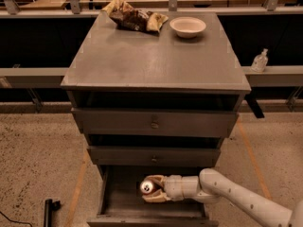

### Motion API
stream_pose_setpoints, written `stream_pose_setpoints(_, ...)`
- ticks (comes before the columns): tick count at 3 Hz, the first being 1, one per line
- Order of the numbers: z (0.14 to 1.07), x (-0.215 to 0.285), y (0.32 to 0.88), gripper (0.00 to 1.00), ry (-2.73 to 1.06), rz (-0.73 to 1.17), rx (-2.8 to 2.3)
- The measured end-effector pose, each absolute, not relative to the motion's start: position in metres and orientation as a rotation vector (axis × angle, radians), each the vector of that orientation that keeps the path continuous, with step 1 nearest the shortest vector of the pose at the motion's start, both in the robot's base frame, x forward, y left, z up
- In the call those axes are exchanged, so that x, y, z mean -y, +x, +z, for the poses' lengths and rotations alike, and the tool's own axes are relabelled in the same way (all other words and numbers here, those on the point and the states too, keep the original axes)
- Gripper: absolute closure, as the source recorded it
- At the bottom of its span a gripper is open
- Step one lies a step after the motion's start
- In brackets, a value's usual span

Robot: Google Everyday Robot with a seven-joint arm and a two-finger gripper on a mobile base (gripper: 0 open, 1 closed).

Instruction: Place coke can into bottom drawer

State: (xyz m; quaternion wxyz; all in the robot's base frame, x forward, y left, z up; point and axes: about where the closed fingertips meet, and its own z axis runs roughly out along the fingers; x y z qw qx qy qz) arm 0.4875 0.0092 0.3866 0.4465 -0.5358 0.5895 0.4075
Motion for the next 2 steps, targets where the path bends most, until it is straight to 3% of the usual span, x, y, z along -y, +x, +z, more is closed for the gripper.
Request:
stream_pose_setpoints(1, 0.344, -0.011, 0.506, 1.00, -1.343, 1.000, -1.477)
stream_pose_setpoints(2, 0.302, -0.009, 0.518, 0.84, -1.307, 0.987, -1.501)
